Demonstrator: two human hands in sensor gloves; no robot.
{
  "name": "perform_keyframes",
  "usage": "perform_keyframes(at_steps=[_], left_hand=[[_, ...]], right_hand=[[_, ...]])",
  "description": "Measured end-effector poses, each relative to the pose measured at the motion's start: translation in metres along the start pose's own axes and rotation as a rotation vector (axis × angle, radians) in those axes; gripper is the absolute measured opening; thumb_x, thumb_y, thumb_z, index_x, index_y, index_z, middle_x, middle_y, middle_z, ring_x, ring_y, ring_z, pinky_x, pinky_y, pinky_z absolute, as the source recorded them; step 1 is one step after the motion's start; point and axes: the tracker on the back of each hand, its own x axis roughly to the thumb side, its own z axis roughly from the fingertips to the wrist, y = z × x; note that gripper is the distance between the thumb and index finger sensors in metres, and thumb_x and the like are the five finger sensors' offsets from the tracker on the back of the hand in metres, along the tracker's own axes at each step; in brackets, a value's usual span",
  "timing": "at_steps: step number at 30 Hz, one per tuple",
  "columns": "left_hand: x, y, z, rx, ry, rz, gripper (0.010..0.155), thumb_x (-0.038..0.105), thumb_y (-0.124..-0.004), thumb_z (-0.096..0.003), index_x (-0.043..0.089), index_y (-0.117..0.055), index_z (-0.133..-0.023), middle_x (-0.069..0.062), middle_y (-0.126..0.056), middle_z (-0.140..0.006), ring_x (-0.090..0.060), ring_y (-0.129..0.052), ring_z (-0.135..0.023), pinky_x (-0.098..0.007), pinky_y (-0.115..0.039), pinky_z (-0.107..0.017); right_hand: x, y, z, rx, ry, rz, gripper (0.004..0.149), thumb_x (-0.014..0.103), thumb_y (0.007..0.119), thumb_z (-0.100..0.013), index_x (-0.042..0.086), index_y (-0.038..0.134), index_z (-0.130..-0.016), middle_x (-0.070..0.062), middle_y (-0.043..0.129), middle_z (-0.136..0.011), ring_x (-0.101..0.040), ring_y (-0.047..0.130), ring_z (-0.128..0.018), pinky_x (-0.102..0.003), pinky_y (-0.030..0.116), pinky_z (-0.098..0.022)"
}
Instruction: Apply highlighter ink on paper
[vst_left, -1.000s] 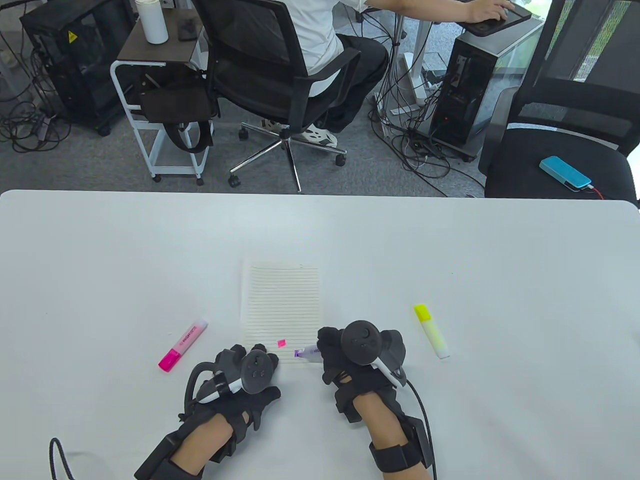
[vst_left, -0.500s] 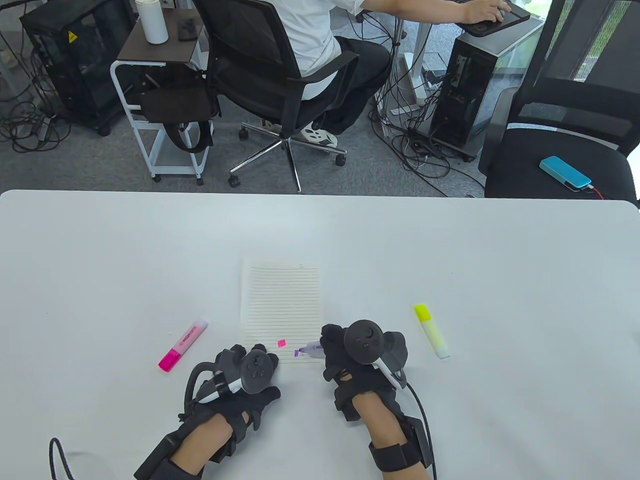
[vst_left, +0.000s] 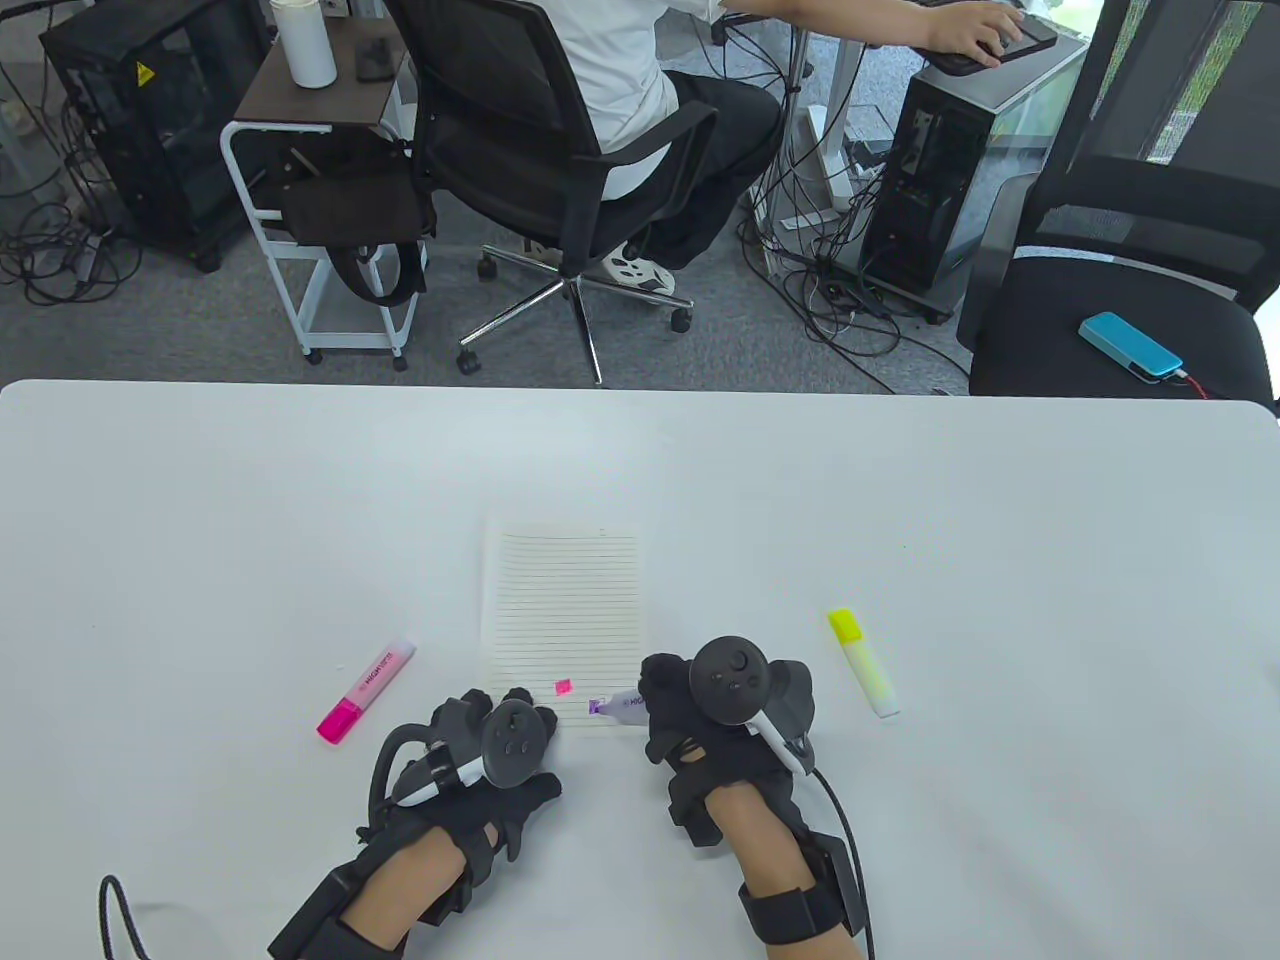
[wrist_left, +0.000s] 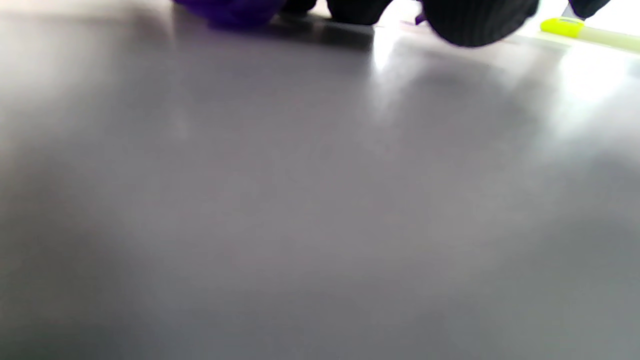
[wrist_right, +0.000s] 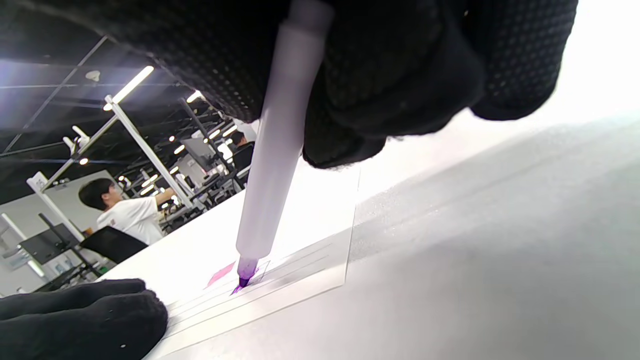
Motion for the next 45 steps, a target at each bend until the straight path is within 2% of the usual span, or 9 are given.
perform_keyframes(at_steps=[7, 13, 18, 23, 27, 32, 36, 41, 45], left_hand=[[0.0001, -0.0001, 0.0000, -0.002, -0.001, 0.000, 0.071, 0.059, -0.066, -0.0471, 0.031, -0.045, -0.109, 0.000, -0.035, -0.118, -0.048, -0.040, -0.107, -0.067, -0.034, -0.073], [-0.0001, -0.0001, 0.0000, -0.003, -0.001, 0.000, 0.071, 0.059, -0.066, -0.0471, 0.031, -0.045, -0.110, 0.001, -0.035, -0.118, -0.048, -0.039, -0.107, -0.067, -0.034, -0.073], [-0.0001, -0.0001, 0.0000, -0.004, -0.001, 0.000, 0.071, 0.059, -0.065, -0.0472, 0.031, -0.045, -0.110, 0.000, -0.035, -0.118, -0.048, -0.040, -0.107, -0.067, -0.034, -0.073], [-0.0004, -0.0003, 0.0001, -0.004, -0.002, 0.001, 0.071, 0.059, -0.066, -0.0472, 0.031, -0.045, -0.110, 0.001, -0.034, -0.118, -0.047, -0.039, -0.107, -0.067, -0.034, -0.073], [-0.0003, -0.0001, 0.0001, -0.005, -0.001, 0.002, 0.071, 0.059, -0.065, -0.0472, 0.031, -0.045, -0.110, 0.001, -0.034, -0.118, -0.048, -0.040, -0.107, -0.067, -0.034, -0.073], [-0.0001, -0.0003, 0.0002, -0.005, 0.000, 0.001, 0.072, 0.059, -0.065, -0.0472, 0.031, -0.045, -0.110, 0.001, -0.034, -0.118, -0.048, -0.039, -0.107, -0.067, -0.034, -0.073], [-0.0001, -0.0003, 0.0001, -0.005, 0.000, 0.002, 0.071, 0.059, -0.066, -0.0471, 0.031, -0.045, -0.110, 0.001, -0.034, -0.118, -0.048, -0.040, -0.107, -0.067, -0.034, -0.073], [-0.0004, -0.0002, 0.0002, -0.007, 0.000, 0.000, 0.071, 0.059, -0.066, -0.0471, 0.031, -0.045, -0.109, 0.001, -0.034, -0.118, -0.048, -0.039, -0.107, -0.067, -0.034, -0.073], [-0.0002, -0.0003, 0.0001, -0.008, -0.001, 0.000, 0.072, 0.059, -0.066, -0.0471, 0.031, -0.044, -0.110, 0.001, -0.034, -0.118, -0.048, -0.039, -0.107, -0.067, -0.034, -0.073]], right_hand=[[-0.0027, -0.0014, -0.0009, 0.050, 0.026, -0.019, 0.036, 0.030, 0.086, -0.048, 0.013, 0.093, -0.079, -0.018, 0.101, -0.058, -0.032, 0.097, -0.029, -0.058, 0.080, -0.044], [-0.0024, -0.0004, -0.0003, -0.026, 0.019, 0.014, 0.036, 0.030, 0.085, -0.049, 0.014, 0.092, -0.080, -0.018, 0.101, -0.059, -0.032, 0.097, -0.030, -0.058, 0.080, -0.045], [-0.0026, -0.0008, -0.0007, 0.064, 0.027, -0.016, 0.036, 0.030, 0.085, -0.048, 0.013, 0.092, -0.079, -0.018, 0.101, -0.058, -0.032, 0.097, -0.029, -0.058, 0.080, -0.044], [-0.0015, 0.0009, -0.0004, -0.029, 0.023, 0.012, 0.036, 0.030, 0.085, -0.049, 0.014, 0.092, -0.080, -0.018, 0.101, -0.059, -0.032, 0.097, -0.030, -0.058, 0.080, -0.044], [-0.0036, -0.0025, -0.0010, 0.044, 0.040, -0.009, 0.036, 0.030, 0.086, -0.048, 0.013, 0.093, -0.079, -0.018, 0.101, -0.058, -0.032, 0.097, -0.029, -0.058, 0.080, -0.044], [-0.0037, -0.0007, -0.0009, -0.016, 0.031, 0.010, 0.036, 0.030, 0.085, -0.048, 0.014, 0.092, -0.080, -0.018, 0.101, -0.059, -0.032, 0.097, -0.030, -0.058, 0.080, -0.044], [-0.0024, -0.0015, -0.0006, 0.048, 0.034, -0.005, 0.036, 0.030, 0.086, -0.048, 0.013, 0.093, -0.079, -0.018, 0.101, -0.058, -0.032, 0.097, -0.029, -0.058, 0.080, -0.044], [-0.0004, -0.0010, 0.0003, -0.026, 0.024, 0.028, 0.036, 0.030, 0.085, -0.048, 0.014, 0.092, -0.080, -0.018, 0.101, -0.059, -0.032, 0.097, -0.030, -0.058, 0.080, -0.045], [0.0006, -0.0026, 0.0001, 0.036, 0.023, 0.015, 0.036, 0.030, 0.086, -0.048, 0.014, 0.093, -0.079, -0.018, 0.101, -0.058, -0.032, 0.097, -0.029, -0.058, 0.080, -0.044]])
